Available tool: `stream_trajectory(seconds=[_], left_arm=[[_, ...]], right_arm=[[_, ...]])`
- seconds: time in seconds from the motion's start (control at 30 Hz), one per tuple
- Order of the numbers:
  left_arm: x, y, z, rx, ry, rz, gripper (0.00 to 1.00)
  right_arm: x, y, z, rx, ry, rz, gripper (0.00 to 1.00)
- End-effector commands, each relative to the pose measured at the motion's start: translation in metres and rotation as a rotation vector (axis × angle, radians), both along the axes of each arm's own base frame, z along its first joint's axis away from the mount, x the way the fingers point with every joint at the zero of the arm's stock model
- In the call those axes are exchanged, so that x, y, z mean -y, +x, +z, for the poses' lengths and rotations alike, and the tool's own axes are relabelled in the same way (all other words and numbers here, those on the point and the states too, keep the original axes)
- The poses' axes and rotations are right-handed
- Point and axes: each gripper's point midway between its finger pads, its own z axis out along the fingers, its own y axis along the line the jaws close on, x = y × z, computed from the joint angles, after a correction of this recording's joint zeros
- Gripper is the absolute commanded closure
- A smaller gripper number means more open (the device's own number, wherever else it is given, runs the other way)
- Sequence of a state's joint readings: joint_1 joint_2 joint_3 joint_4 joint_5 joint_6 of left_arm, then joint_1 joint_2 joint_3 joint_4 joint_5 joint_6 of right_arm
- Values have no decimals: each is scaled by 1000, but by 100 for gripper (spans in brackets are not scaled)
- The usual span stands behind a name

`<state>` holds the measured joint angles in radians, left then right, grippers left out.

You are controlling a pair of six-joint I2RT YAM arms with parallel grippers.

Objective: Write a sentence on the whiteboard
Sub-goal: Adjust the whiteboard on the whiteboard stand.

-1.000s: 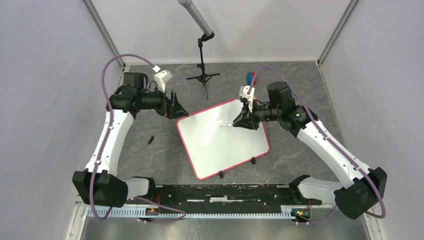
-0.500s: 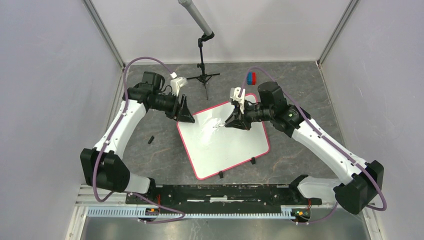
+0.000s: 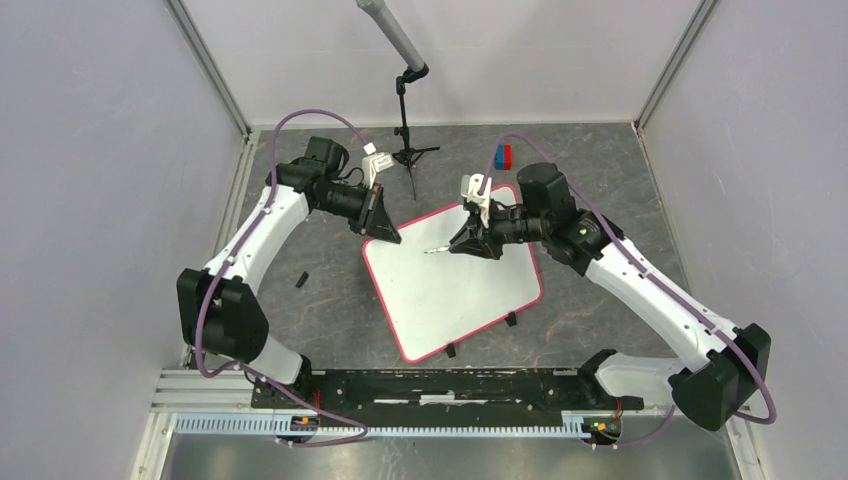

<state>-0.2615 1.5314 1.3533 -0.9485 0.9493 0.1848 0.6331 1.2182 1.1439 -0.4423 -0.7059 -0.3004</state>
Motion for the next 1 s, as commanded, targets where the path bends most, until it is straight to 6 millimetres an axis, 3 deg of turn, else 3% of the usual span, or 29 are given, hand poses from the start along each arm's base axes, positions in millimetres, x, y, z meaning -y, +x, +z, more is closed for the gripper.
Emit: stream_trajectory(seconds=[0.0,0.33,0.63,0.77,0.87,0.97], left_arm=[[8,1,-2,60,25,-70,96],[8,-13,-14,70,42,-176,98],[-11,-15,-3,118,63,-209,98],[-15,-15,-8,100,86,-218,97],[-19,-7,-13,87,123,-198,81],[-22,1,-9,114,146,-161,47]], right_arm=[[0,-6,24,67,41,24,100],[0,-12,20,53,39,47,100],[1,-15,17,48,29,51,100],[-1,-16,19,45,34,58,100],[-3,-16,20,48,38,61,100],[-5,-14,19,51,36,55,100]])
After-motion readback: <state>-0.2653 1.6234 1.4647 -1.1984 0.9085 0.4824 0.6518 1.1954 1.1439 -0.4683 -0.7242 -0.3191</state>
